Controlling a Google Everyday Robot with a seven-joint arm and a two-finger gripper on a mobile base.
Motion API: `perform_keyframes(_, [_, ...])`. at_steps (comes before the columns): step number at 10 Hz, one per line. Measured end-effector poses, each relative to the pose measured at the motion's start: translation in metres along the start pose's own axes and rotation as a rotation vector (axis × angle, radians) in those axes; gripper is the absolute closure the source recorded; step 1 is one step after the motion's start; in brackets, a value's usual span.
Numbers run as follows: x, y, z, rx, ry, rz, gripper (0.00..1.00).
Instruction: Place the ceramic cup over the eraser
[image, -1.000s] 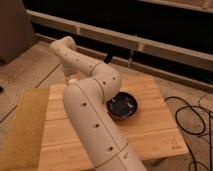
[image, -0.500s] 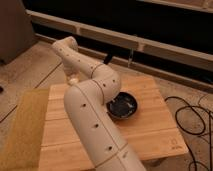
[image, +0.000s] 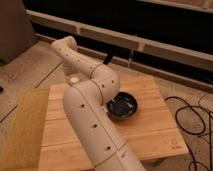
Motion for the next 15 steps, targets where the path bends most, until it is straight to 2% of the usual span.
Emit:
perform_keyframes(5, [-0.001, 0.0002, -0.0031, -0.015, -0.006, -0.005, 0.4])
perform_keyframes(15, [-0.0013, -0.0004, -0.0033, -0.015, -0.008, -0.004, 0.4])
